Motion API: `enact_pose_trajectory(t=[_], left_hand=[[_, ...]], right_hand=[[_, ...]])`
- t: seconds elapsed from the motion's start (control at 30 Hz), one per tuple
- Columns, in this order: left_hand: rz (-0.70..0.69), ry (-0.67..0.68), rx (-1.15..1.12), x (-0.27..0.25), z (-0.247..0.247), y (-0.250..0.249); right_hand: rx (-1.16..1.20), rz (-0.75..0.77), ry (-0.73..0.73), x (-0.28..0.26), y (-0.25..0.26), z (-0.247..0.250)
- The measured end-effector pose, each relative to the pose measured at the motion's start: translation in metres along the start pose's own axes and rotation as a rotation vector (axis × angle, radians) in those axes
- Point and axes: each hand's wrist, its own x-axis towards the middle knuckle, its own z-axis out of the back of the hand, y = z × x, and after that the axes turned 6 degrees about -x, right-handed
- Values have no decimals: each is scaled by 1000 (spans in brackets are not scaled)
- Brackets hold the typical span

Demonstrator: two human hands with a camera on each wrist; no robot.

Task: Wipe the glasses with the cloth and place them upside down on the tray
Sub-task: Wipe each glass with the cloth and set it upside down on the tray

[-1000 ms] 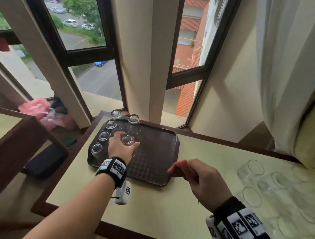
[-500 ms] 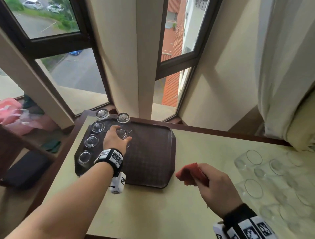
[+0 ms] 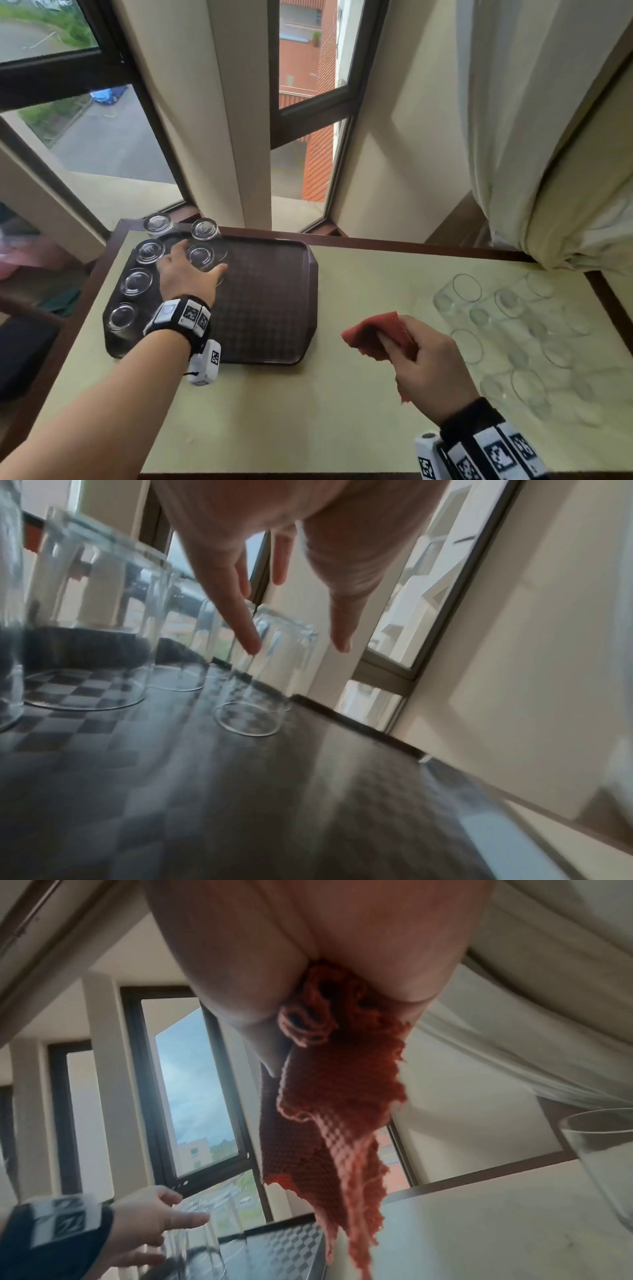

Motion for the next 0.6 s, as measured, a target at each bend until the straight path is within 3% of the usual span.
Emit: enact_pose_trajectory(t=[0.07, 0.17, 0.27, 0.43, 0.6], left_hand=[[-33, -65, -5, -30, 1, -9], [-256, -60, -91, -95, -15, -24], [-472, 209, -157, -162, -50, -39], [-614, 726, -34, -247, -124, -85], [-639, 905, 176, -297, -191, -135]], right_hand=[[80, -31, -65, -8, 1, 14], [96, -80, -186, -22, -6, 40], [75, -110, -306, -36, -20, 74], [44, -178, -472, -57, -50, 137], [-18, -263, -499, -84, -101, 182]])
